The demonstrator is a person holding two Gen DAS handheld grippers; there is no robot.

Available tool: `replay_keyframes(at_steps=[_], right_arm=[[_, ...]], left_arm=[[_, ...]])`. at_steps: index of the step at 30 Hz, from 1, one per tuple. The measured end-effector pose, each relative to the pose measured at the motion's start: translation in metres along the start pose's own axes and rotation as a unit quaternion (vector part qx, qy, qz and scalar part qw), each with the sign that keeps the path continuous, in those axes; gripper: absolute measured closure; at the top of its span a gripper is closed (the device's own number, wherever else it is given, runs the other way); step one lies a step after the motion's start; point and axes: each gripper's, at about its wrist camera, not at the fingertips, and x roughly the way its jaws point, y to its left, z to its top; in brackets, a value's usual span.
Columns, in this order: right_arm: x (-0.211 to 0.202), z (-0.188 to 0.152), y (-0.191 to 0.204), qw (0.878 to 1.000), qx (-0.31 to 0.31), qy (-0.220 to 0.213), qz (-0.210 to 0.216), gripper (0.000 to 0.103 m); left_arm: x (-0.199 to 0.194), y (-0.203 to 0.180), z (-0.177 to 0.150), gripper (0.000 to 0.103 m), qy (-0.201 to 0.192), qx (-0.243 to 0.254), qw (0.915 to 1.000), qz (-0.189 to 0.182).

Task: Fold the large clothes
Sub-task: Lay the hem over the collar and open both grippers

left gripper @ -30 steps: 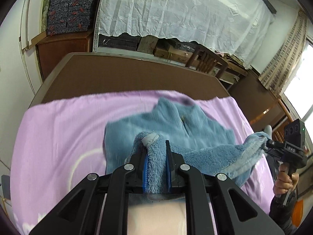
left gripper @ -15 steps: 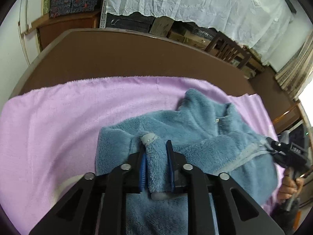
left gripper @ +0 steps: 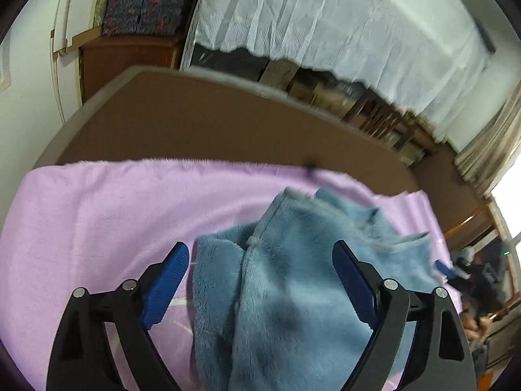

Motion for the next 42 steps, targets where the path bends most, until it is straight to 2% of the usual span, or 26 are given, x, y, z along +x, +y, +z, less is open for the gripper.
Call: replay_keyframes(at_steps=[4, 6, 7, 8, 9, 10, 11, 12, 14, 17, 19, 20, 22, 23, 24, 26, 28, 30, 31, 32, 34, 35, 38, 42], right_arm=[[0.024, 0.004, 0.009, 0.999, -0.022, 0.013, -0.041, 0.031], [0.038, 0.004, 0.013, 0.997, -0.040, 0.024, -0.065, 0.031], [0.042, 0.003, 0.016, 0.996, -0.047, 0.027, -0.073, 0.033], [0.050, 0.004, 0.021, 0.994, -0.061, 0.031, -0.086, 0.043], [0.054, 0.003, 0.023, 0.993, -0.068, 0.034, -0.088, 0.051], [0.062, 0.003, 0.027, 0.992, -0.077, 0.044, -0.094, 0.079], [0.065, 0.002, 0.029, 0.991, -0.081, 0.048, -0.098, 0.090], [0.067, 0.002, 0.031, 0.991, -0.084, 0.048, -0.096, 0.090], [0.058, 0.003, 0.044, 0.989, -0.103, 0.011, -0.102, 0.091], [0.045, 0.007, 0.061, 0.986, -0.125, -0.033, -0.106, 0.091], [0.049, 0.012, 0.059, 0.985, -0.116, -0.040, -0.118, 0.091], [0.060, 0.014, 0.050, 0.986, -0.101, -0.027, -0.128, 0.090], [0.077, 0.013, 0.036, 0.985, -0.082, -0.004, -0.149, 0.088], [0.090, 0.011, 0.023, 0.986, -0.069, 0.022, -0.152, 0.087], [0.091, 0.012, 0.014, 0.990, -0.049, 0.026, -0.133, 0.087], [0.086, 0.014, 0.008, 0.992, -0.032, 0.024, -0.120, 0.085], [0.084, 0.013, 0.007, 0.993, -0.030, 0.022, -0.112, 0.082], [0.076, 0.014, 0.008, 0.993, -0.027, 0.006, -0.118, 0.070], [0.067, 0.014, 0.011, 0.991, -0.028, -0.014, -0.132, 0.063], [0.054, 0.015, 0.016, 0.988, -0.036, -0.042, -0.147, 0.062], [0.037, 0.016, 0.028, 0.983, -0.053, -0.069, -0.161, 0.062], [0.028, 0.016, 0.035, 0.983, -0.058, -0.080, -0.158, 0.062], [0.013, 0.007, 0.063, 0.987, -0.074, -0.082, -0.114, 0.062], [0.023, -0.025, 0.109, 0.991, -0.119, -0.034, -0.052, 0.062]], left_arm=[[0.024, -0.010, 0.007, 0.014, 0.016, 0.029, 0.9990, 0.032], [0.039, -0.018, 0.011, 0.015, 0.026, 0.047, 0.9968, 0.060], [0.046, -0.019, 0.011, 0.021, 0.032, 0.052, 0.9958, 0.068], [0.053, -0.021, 0.011, 0.035, 0.038, 0.056, 0.9947, 0.077], [0.060, -0.021, 0.010, 0.045, 0.045, 0.058, 0.9933, 0.089], [0.063, -0.019, 0.009, 0.067, 0.048, 0.056, 0.9933, 0.089], [0.064, -0.015, 0.008, 0.075, 0.049, 0.047, 0.9944, 0.081], [0.061, -0.012, 0.007, 0.077, 0.041, 0.039, 0.9952, 0.080], [0.048, -0.011, 0.007, 0.090, 0.005, 0.037, 0.9938, 0.105], [0.038, -0.011, 0.009, 0.093, -0.026, 0.035, 0.9903, 0.132], [0.049, -0.010, 0.008, 0.097, -0.025, 0.041, 0.9838, 0.172], [0.056, -0.007, 0.005, 0.097, -0.017, 0.043, 0.9803, 0.192], [0.074, 0.005, 0.001, 0.098, 0.015, 0.031, 0.9811, 0.191], [0.071, 0.005, 0.004, 0.098, 0.006, 0.029, 0.9814, 0.190], [0.070, 0.004, 0.004, 0.098, 0.005, 0.033, 0.9811, 0.191], [0.074, 0.005, 0.004, 0.098, 0.015, 0.033, 0.9812, 0.189], [0.068, 0.007, 0.006, 0.096, 0.007, 0.026, 0.9833, 0.180], [0.052, 0.008, 0.011, 0.094, -0.012, 0.018, 0.9855, 0.168], [0.043, 0.004, 0.013, 0.086, -0.023, 0.018, 0.9852, 0.169], [0.034, 0.000, 0.015, 0.073, -0.036, 0.017, 0.9850, 0.168], [0.013, -0.013, 0.018, 0.061, -0.062, 0.018, 0.9872, 0.146], [0.005, -0.024, 0.018, 0.060, -0.067, 0.024, 0.9887, 0.132], [-0.010, -0.060, 0.005, 0.059, -0.060, 0.071, 0.9912, 0.094], [-0.010, -0.097, -0.025, 0.057, -0.026, 0.123, 0.9905, 0.057]])
